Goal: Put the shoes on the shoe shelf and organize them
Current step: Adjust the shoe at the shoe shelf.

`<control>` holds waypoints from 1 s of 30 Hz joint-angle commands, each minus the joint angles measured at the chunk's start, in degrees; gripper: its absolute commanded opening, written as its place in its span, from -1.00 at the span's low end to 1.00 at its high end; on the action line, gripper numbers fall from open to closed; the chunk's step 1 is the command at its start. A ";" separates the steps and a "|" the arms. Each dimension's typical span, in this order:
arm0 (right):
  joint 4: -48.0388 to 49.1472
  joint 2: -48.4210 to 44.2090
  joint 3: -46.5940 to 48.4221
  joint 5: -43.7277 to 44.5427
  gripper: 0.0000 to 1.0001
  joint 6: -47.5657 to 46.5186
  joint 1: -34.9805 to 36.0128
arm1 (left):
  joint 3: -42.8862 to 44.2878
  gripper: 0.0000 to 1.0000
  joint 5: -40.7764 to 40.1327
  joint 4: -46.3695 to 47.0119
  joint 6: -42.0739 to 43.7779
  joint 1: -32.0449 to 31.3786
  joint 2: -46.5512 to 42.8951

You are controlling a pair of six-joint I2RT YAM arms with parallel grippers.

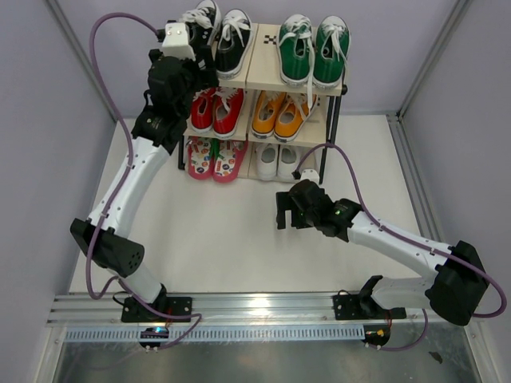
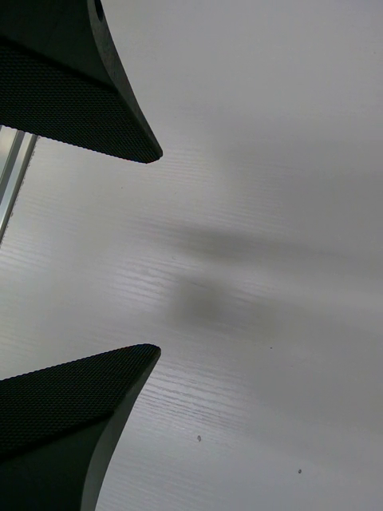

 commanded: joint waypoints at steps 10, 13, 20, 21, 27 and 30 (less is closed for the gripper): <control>0.49 -1.06 0.48 0.44 0.99 2.05 -0.05 | 3.57 0.79 0.98 -1.01 2.15 0.13 -2.17; 0.58 -1.50 0.21 0.70 0.99 2.48 -0.05 | 4.54 0.79 0.45 -0.66 2.24 0.22 -1.11; 0.67 -3.96 -2.24 1.14 0.99 3.37 -0.05 | 7.00 0.81 9.05 -2.15 -7.67 5.13 0.56; 0.67 -4.23 -2.42 1.14 0.99 3.37 0.03 | 7.18 0.81 11.15 -2.33 -8.30 5.49 1.08; 0.84 -5.37 -3.74 1.41 0.99 4.07 0.03 | 8.15 0.76 13.36 -4.70 -9.63 5.75 2.76; 0.84 -5.55 -3.92 1.49 0.99 4.07 -0.05 | 8.50 0.75 16.00 -4.62 -9.54 5.76 3.37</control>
